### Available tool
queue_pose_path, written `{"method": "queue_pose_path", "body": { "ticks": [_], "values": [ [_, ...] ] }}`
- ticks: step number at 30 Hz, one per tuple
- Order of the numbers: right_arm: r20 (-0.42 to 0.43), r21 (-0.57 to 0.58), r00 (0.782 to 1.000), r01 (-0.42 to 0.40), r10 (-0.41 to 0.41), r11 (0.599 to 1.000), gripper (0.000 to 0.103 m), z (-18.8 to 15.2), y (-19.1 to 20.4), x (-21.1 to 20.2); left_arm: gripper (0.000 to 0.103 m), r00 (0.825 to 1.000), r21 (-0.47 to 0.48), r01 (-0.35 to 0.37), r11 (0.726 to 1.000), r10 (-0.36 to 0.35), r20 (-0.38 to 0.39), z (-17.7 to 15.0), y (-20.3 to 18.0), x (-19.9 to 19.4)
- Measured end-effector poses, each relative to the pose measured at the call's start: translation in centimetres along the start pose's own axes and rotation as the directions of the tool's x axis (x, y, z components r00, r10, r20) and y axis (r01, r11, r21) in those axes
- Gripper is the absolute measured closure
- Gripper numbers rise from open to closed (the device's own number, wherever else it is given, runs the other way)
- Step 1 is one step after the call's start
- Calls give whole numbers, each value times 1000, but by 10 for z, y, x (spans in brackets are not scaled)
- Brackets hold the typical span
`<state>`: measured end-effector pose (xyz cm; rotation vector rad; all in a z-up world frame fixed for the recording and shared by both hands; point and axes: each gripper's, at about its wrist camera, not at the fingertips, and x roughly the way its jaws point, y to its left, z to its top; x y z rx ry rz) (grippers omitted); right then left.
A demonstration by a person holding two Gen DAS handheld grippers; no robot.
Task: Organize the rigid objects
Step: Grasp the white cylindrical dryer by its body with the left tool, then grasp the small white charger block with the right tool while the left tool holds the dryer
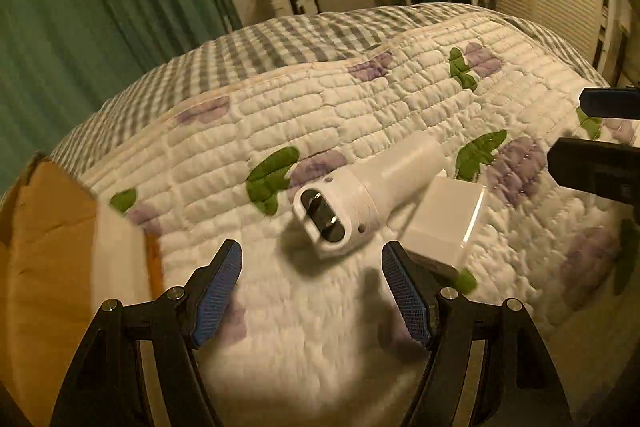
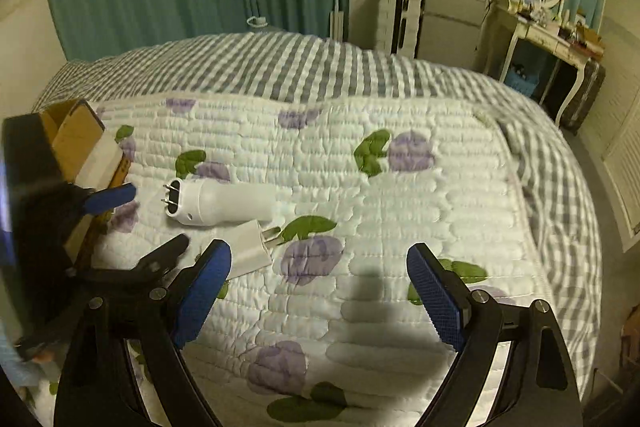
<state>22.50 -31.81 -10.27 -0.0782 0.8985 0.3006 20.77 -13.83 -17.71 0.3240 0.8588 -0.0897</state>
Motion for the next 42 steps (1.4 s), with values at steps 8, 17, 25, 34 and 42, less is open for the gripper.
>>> {"method": "queue_pose_path", "body": {
  "ticks": [8, 17, 25, 34, 42],
  "values": [
    [-36, 26, 999, -15, 16, 1000, 13, -1, -3, 10, 28, 999, -17, -3, 1000, 3, 37, 12, 4, 25],
    [-59, 39, 998, -3, 5, 999, 13, -3, -3, 14, 30, 999, -73, -21, 997, 23, 26, 22, 5, 44],
    [-60, 26, 998, 17, -15, 1000, 13, -2, 1, 15, 51, 999, -94, 46, 995, -45, 10, 8, 10, 33],
    [-46, -29, 999, 23, -24, 999, 13, -2, 10, 12, 52, 1000, -203, -14, 979, 16, 8, -17, 24, 0],
    [-87, -151, 995, -68, 55, 986, 14, 0, 38, 25, 52, 994, -335, -72, 939, 94, 48, -28, 21, -36]
  ]
}}
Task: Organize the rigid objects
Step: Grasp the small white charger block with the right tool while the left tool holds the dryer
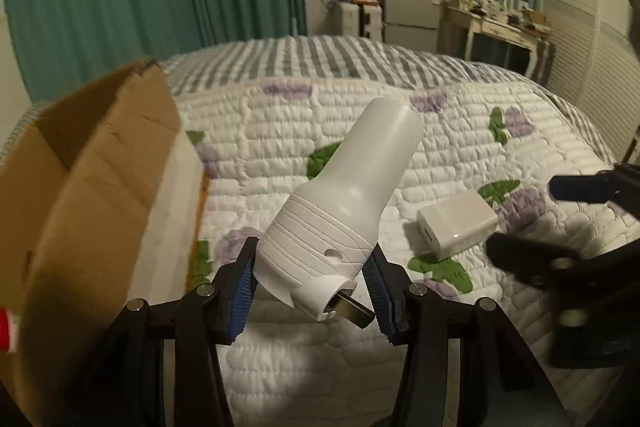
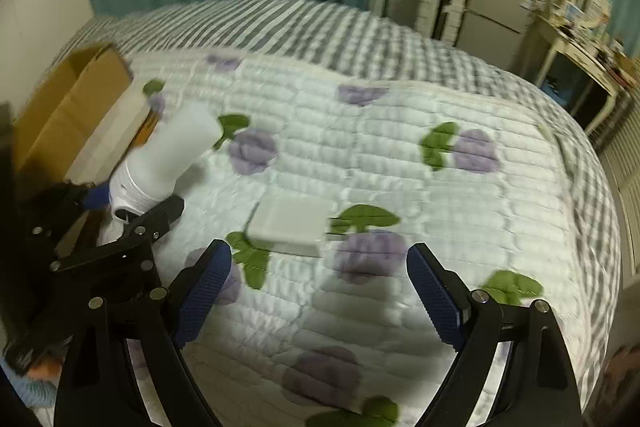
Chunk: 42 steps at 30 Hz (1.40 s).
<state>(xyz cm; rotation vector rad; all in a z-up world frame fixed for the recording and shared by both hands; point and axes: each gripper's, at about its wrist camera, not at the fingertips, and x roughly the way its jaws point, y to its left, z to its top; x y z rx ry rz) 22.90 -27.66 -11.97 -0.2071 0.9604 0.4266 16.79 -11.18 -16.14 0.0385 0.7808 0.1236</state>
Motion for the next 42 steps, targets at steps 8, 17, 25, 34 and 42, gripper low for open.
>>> {"method": "queue_pose_path", "body": {
  "ticks": [8, 17, 25, 34, 42],
  "values": [
    [-91, -58, 995, -50, 45, 997, 29, 13, 5, 35, 52, 1000, -46, 2, 999, -1, 13, 6, 10, -2],
    [-141, -174, 990, 4, -29, 985, 33, 22, 22, 63, 52, 1000, -50, 9, 999, -8, 15, 7, 10, -1],
    [-115, -205, 991, 49, -73, 978, 34, 16, 28, 56, 52, 1000, -28, 24, 999, -24, 11, 8, 7, -6],
    [-32, -116, 994, 99, -103, 988, 34, 6, 17, 0, 52, 996, -14, 85, 996, -84, 41, 16, 5, -37],
    [53, -64, 987, 156, -153, 986, 34, 25, 18, -62, 52, 989, -33, 120, 992, -116, 96, 34, 23, -84]
  ]
}}
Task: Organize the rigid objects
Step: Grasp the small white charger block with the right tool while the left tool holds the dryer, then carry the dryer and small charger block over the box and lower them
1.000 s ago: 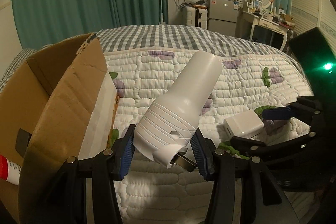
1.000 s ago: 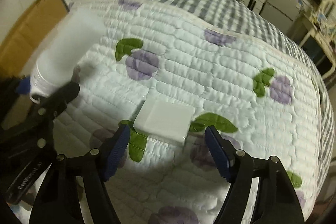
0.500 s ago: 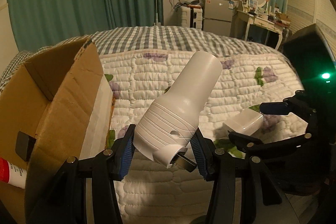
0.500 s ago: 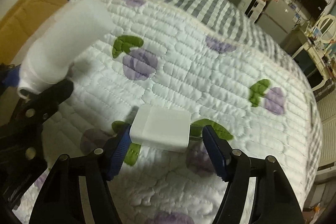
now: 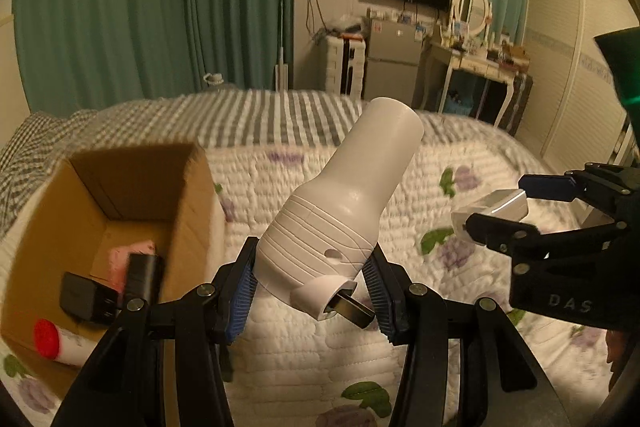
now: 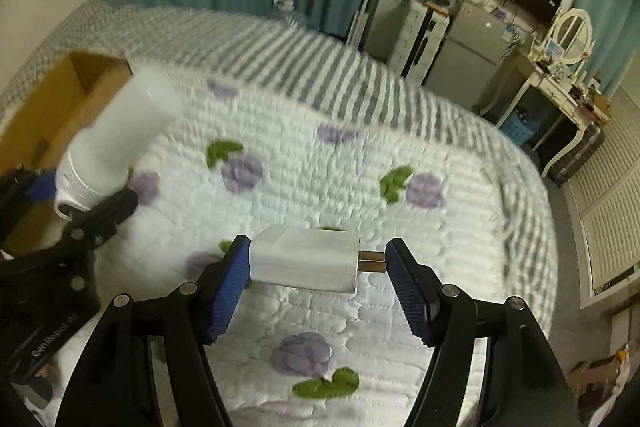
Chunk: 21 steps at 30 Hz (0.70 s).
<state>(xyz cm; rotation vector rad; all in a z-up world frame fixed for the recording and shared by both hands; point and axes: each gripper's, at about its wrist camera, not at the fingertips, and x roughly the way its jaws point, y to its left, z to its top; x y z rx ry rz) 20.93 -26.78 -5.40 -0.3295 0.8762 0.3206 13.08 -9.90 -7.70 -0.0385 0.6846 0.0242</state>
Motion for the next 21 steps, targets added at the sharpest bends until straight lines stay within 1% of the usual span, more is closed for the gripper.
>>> {"method": "queue_pose_path", "body": {
  "ticks": [3, 5, 8, 10, 11, 14, 17, 21],
  "values": [
    [45, -16, 999, 23, -22, 1000, 34, 16, 9, -33, 52, 999, -16, 8, 1000, -8, 47, 16, 14, -29],
    [65, -37, 997, 43, -40, 998, 34, 28, 17, -52, 52, 998, -21, 5, 1000, -4, 64, 24, 26, -44],
    [105, -63, 993, 59, -52, 996, 34, 47, 34, -82, 52, 998, -12, -17, 1000, 18, 59, 37, 53, -65],
    [132, -83, 990, 61, -50, 995, 34, 60, 52, -100, 52, 998, -1, -32, 999, 32, 49, 40, 69, -70],
    [142, -93, 989, 60, -47, 994, 34, 65, 60, -107, 52, 998, 4, -49, 999, 49, 43, 41, 83, -73],
    [175, -132, 984, 54, -31, 990, 34, 83, 94, -126, 52, 997, 3, -75, 997, 75, 21, 40, 116, -76],
    [197, -163, 980, 24, 9, 986, 34, 97, 129, -138, 52, 994, 5, -109, 994, 109, 0, 34, 143, -73],
    [200, -206, 979, -8, 50, 979, 34, 110, 170, -137, 52, 989, 17, -135, 991, 136, -55, 27, 173, -53]
  ]
}}
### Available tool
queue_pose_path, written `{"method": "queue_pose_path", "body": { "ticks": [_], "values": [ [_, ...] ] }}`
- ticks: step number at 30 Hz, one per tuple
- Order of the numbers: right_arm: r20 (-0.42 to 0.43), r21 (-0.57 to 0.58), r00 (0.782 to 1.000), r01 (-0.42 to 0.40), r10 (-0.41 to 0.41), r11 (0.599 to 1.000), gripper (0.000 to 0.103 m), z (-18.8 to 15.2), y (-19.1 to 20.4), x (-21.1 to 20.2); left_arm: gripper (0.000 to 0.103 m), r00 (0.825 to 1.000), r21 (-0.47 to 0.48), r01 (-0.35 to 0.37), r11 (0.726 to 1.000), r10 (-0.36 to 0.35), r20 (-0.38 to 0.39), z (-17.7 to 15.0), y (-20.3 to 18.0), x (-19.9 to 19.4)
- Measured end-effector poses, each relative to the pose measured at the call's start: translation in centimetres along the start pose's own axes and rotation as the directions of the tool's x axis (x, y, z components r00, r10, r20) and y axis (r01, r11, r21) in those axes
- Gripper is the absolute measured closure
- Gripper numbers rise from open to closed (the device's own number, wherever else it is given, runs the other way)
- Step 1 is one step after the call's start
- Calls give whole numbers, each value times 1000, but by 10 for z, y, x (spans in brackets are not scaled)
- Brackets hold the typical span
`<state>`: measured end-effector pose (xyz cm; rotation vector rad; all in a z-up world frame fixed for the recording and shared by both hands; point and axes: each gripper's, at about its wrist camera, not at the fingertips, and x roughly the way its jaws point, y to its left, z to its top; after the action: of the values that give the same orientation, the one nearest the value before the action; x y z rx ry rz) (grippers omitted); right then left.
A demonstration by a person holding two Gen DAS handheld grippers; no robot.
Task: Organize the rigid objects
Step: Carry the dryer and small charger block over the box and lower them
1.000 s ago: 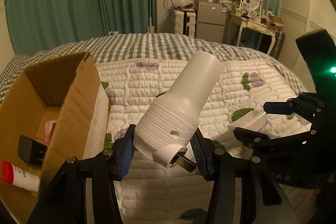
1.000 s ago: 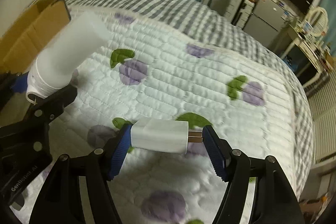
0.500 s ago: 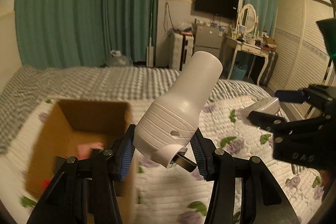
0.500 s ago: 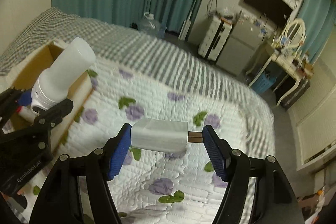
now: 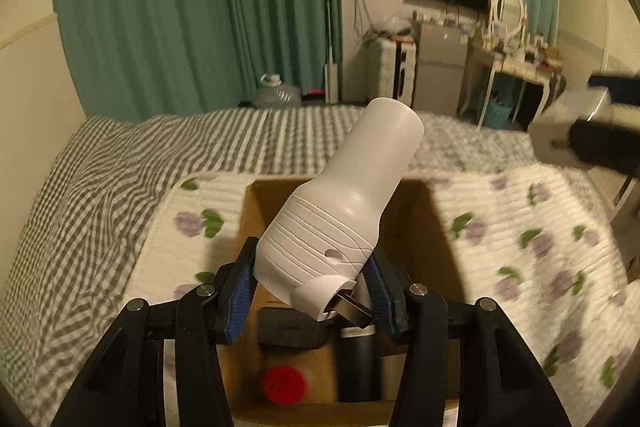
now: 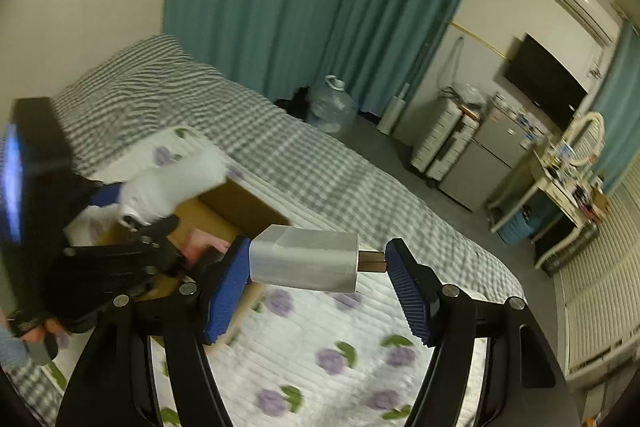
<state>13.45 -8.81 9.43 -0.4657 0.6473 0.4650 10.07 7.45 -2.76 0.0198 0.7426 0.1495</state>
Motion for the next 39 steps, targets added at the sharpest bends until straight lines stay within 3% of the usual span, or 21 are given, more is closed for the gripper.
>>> {"method": "queue_pose_path", "body": {
  "ticks": [5, 12, 20, 30, 39],
  "values": [
    [-23, -23, 999, -38, 38, 999, 34, 15, 33, 25, 51, 998, -18, 39, 999, -40, -55, -6, 16, 25],
    [-75, -42, 996, -58, 54, 997, 34, 9, 50, 60, 48, 982, -3, 120, 993, -119, -145, -14, 20, 53],
    [-95, -24, 994, -61, 58, 998, 34, 10, 52, 78, 41, 976, -35, 171, 985, -174, -130, -4, 35, 48],
    [-82, 11, 995, -52, 53, 999, 34, 15, 57, 88, 39, 991, -41, 134, 990, -134, 14, -6, 64, 16],
    [-118, 85, 992, -42, 52, 996, 34, 8, 75, 141, 39, 991, -17, 134, 991, -133, 32, -12, 67, 18]
  ]
}}
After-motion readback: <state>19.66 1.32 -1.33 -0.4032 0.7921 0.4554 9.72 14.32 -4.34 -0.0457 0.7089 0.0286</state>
